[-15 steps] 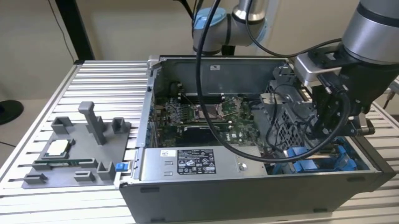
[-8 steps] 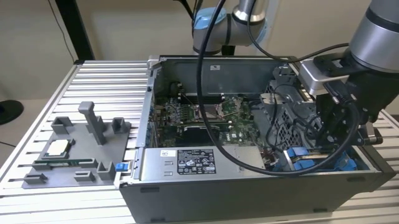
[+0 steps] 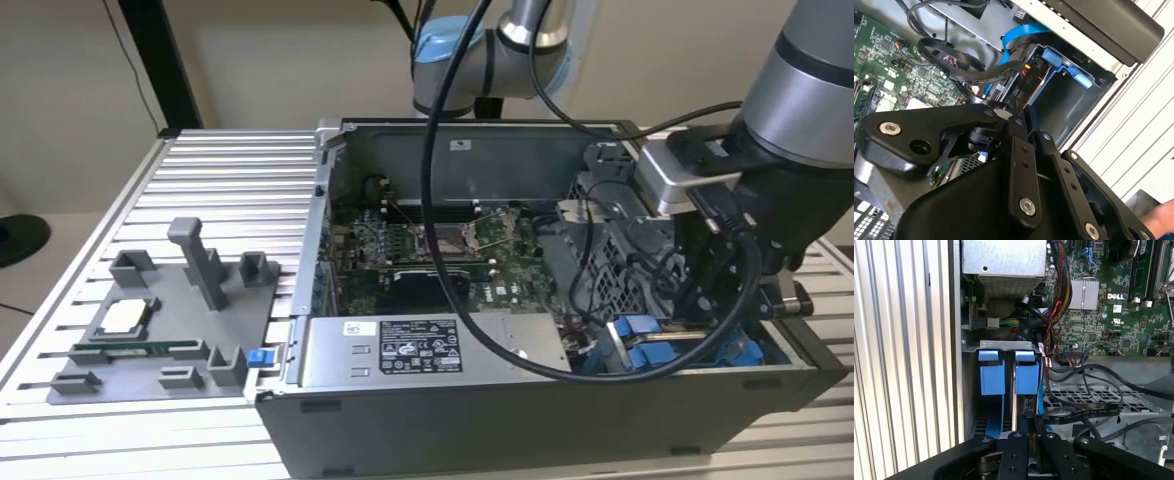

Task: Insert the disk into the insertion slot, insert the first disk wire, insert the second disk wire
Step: 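Insert the second disk wire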

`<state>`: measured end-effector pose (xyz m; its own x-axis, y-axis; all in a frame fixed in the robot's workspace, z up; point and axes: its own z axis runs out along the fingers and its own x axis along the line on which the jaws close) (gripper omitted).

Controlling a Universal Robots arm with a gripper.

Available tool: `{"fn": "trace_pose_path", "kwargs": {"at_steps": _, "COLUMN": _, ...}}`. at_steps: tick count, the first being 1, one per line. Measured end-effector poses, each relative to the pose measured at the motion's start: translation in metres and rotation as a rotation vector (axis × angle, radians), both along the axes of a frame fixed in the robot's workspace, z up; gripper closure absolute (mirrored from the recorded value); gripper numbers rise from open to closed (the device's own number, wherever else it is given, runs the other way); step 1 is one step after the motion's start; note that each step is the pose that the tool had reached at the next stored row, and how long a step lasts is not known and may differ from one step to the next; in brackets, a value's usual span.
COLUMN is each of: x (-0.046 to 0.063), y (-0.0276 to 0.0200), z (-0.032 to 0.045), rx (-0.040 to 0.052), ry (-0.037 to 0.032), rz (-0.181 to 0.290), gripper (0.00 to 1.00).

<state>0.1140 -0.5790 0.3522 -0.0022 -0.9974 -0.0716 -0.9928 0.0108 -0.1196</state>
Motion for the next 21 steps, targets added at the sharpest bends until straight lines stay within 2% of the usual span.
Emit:
{"fn": "trace_pose_path", "kwargs": {"at_steps": 13, "x": 0.0017, "y": 0.0, "z": -0.0003, "rx": 0.0004, "ry": 0.0, "rz": 0.0, "gripper": 1.0}}
{"fn": "trace_pose_path", "kwargs": {"at_steps": 21, "x": 0.0051, "y": 0.0008, "z": -0.0033, "rx": 0.0002, "ry": 0.0, "rz": 0.0, "gripper": 1.0}}
